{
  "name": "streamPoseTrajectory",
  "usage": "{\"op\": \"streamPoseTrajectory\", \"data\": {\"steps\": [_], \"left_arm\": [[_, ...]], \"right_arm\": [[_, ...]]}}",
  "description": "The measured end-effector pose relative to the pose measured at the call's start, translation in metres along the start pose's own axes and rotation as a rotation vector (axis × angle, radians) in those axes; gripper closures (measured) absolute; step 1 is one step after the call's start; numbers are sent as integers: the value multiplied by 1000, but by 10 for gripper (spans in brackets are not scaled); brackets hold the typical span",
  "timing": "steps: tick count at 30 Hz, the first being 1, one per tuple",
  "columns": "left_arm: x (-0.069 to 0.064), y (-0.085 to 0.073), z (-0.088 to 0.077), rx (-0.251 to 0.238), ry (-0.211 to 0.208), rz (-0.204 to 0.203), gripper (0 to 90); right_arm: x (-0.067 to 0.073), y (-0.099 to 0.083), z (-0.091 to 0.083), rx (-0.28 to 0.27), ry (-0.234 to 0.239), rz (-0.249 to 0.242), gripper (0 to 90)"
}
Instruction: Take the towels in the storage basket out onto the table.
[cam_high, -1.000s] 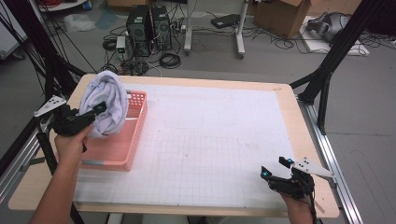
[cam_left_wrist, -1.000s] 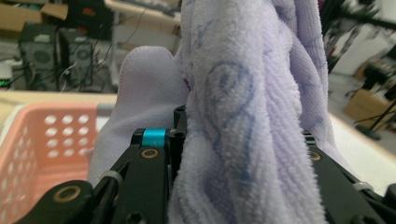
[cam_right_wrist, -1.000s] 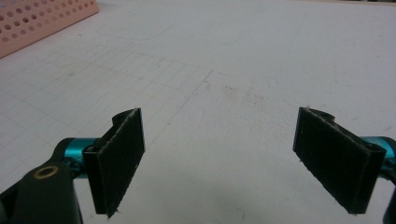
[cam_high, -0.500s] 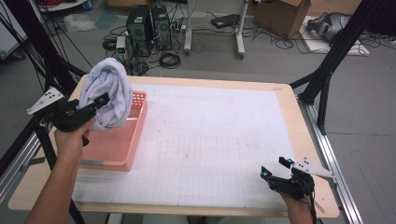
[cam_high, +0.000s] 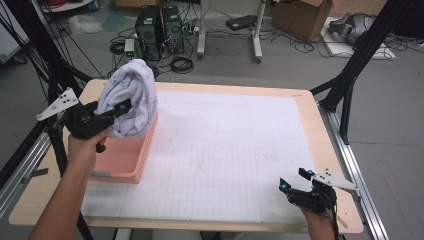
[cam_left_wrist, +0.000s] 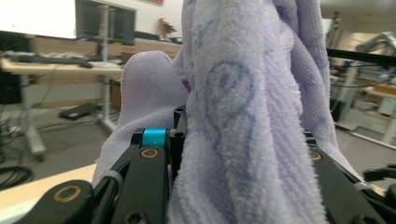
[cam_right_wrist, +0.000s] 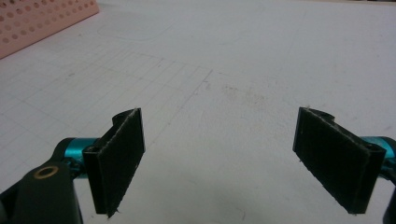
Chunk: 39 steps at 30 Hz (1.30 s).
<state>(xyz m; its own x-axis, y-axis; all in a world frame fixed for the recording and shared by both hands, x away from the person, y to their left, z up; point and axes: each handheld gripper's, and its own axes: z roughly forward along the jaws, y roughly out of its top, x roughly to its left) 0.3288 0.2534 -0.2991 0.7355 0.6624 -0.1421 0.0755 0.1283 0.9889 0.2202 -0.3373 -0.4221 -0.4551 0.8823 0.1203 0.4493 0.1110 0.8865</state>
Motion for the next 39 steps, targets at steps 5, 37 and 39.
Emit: {"op": "streamPoseTrajectory", "data": {"steps": [5,37,39], "left_arm": [[-13,6,12,-11,-71,9,653],[-100,-63,137,172,-360,26,642],[-104,-69,146,186,-362,25,642]], "right_arm": [[0,0,0,-1,2,0,155],[-1,1,1,-1,15,-7,156],[0,1,1,2,17,-4,156]]}}
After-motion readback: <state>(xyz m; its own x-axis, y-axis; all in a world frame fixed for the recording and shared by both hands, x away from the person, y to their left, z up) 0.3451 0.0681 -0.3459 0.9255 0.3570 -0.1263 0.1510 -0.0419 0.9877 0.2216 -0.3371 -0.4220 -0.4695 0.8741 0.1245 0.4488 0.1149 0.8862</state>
